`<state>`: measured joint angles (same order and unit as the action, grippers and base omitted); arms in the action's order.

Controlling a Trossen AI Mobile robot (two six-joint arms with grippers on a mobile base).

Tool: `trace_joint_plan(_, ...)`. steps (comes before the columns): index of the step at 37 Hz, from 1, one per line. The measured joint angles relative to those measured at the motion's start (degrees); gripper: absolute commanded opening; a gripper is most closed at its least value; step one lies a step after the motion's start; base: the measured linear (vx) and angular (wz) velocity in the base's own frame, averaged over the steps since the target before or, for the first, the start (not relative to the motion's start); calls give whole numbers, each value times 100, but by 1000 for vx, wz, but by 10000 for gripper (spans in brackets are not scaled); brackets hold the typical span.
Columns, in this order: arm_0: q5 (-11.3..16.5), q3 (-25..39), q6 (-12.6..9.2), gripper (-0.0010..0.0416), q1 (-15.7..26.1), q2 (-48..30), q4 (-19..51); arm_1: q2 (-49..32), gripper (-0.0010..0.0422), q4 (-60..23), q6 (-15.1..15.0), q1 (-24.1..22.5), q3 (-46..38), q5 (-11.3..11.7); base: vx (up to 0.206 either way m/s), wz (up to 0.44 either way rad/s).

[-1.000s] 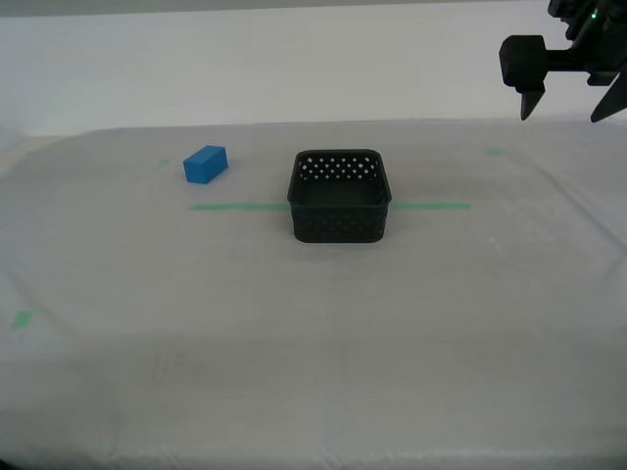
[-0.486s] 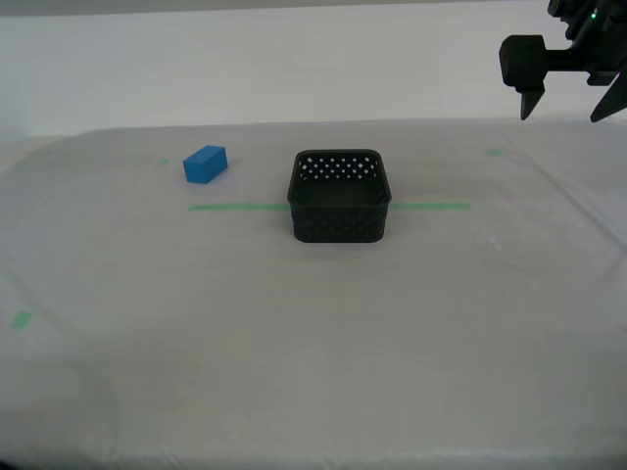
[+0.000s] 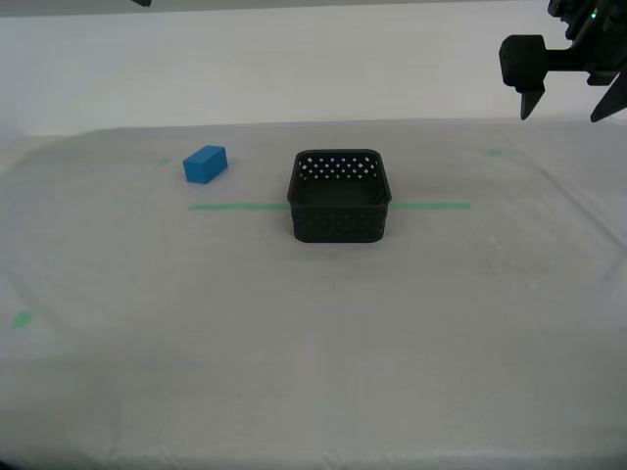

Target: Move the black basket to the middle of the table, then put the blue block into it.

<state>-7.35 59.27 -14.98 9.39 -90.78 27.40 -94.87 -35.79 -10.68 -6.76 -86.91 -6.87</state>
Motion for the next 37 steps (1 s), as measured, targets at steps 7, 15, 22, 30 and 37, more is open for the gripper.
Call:
trace_joint_plan(7,0,0,0,398,-9,0,0,-402,0,-157,-15,-7,-267,-2,0,0)
trace_joint_plan(15,0,0,0,398,-4,0,-4,-745,0,-221,-11,-11,-518,-2,0,0)
trace_joint_plan(22,0,0,-2,399,0,0,-11,-1108,0,-328,-9,-13,-741,-4,0,0)
trace_joint_plan(30,0,0,0,399,-2,0,-22,-1707,0,-782,0,-13,-1307,-7,0,0)
trace_joint_plan(37,0,0,0,399,-7,0,-22,-2282,0,-1547,-2,-24,-2026,-4,0,0)
